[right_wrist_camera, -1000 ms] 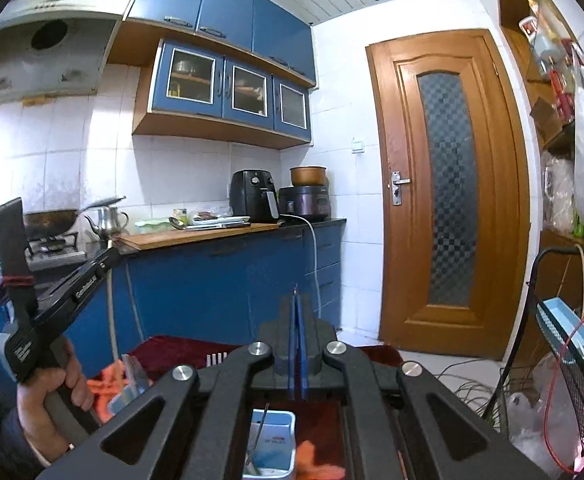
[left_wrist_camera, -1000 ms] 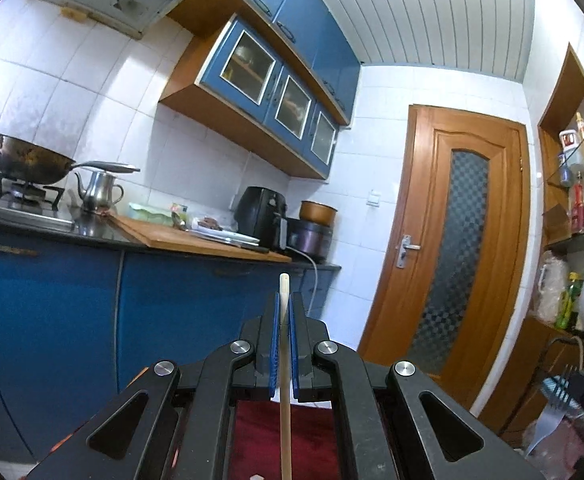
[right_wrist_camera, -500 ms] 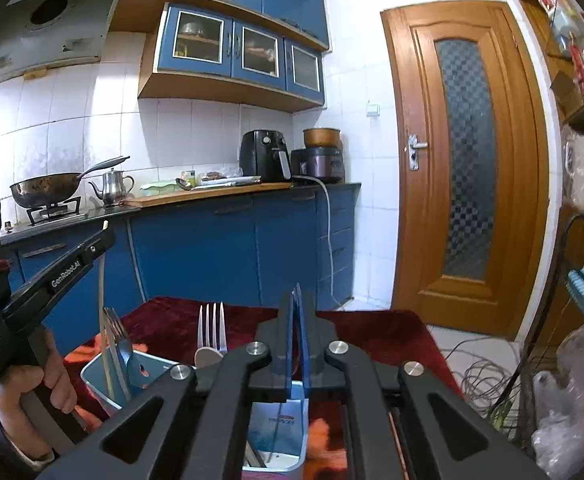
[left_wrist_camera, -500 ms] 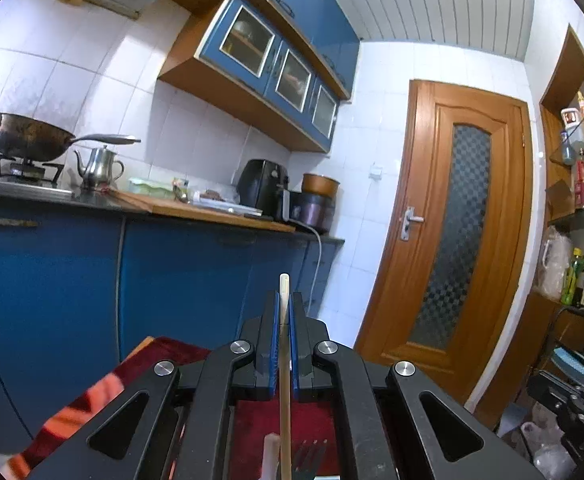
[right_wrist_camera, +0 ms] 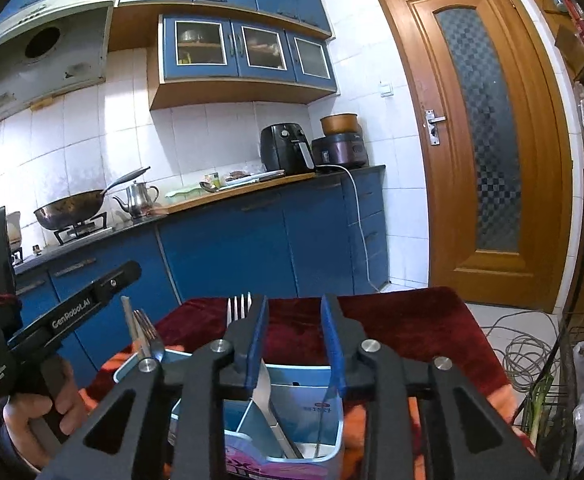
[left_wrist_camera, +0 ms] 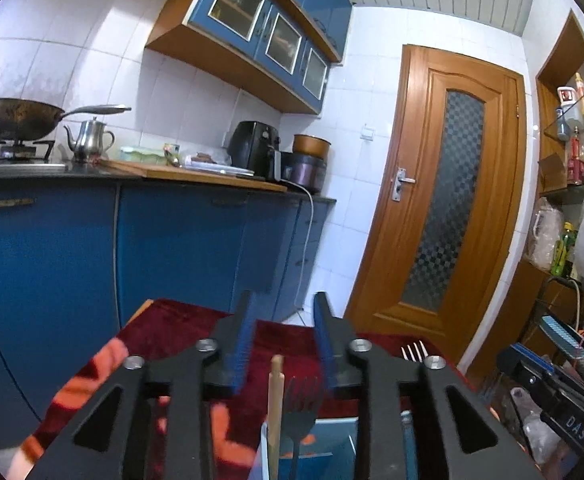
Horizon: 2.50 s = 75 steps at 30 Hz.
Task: Organize utensils
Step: 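Open both tools to release the chopstick and fork, then withdraw, then grasp a silver knife with the left tool while the right tool grasps a white plastic fork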
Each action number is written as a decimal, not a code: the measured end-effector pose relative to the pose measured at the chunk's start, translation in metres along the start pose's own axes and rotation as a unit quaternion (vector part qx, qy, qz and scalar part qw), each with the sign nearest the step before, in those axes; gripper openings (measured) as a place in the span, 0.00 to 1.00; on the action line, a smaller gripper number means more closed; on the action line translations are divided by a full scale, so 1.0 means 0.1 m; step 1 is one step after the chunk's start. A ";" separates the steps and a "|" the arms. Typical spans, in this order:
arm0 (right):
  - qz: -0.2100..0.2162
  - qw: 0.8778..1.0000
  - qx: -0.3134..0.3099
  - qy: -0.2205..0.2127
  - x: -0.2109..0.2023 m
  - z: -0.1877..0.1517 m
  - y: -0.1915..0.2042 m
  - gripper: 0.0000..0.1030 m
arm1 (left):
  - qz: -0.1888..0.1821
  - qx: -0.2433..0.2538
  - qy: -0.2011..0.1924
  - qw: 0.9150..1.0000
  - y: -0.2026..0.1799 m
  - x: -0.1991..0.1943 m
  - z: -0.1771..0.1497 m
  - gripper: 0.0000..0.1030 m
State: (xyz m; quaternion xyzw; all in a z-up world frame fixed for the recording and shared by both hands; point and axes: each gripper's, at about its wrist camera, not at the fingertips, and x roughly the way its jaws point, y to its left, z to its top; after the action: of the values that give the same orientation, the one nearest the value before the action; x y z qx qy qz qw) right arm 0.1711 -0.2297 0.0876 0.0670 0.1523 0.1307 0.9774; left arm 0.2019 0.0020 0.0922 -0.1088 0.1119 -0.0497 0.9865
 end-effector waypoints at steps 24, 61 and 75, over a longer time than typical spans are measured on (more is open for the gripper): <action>0.001 1.000 0.001 0.024 -0.78 -0.11 0.23 0.62 | -0.009 0.027 0.099 0.995 -0.02 -0.76 -0.08 0.34; -0.024 0.976 0.086 0.200 -0.92 -1.07 -0.31 0.68 | -0.015 0.036 0.362 0.932 -0.18 -0.47 -1.25 0.34; -0.023 0.973 0.092 0.211 -0.88 -1.14 -0.33 0.69 | -0.062 0.011 0.384 0.921 -0.23 -0.40 -1.36 0.23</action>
State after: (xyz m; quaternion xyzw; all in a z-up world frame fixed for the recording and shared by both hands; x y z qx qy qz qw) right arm 0.0620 -0.2752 -0.0016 0.1244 0.3683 0.1052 0.9153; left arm 0.1297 -0.0430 -0.0231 -0.0769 0.4741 -0.1503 0.8641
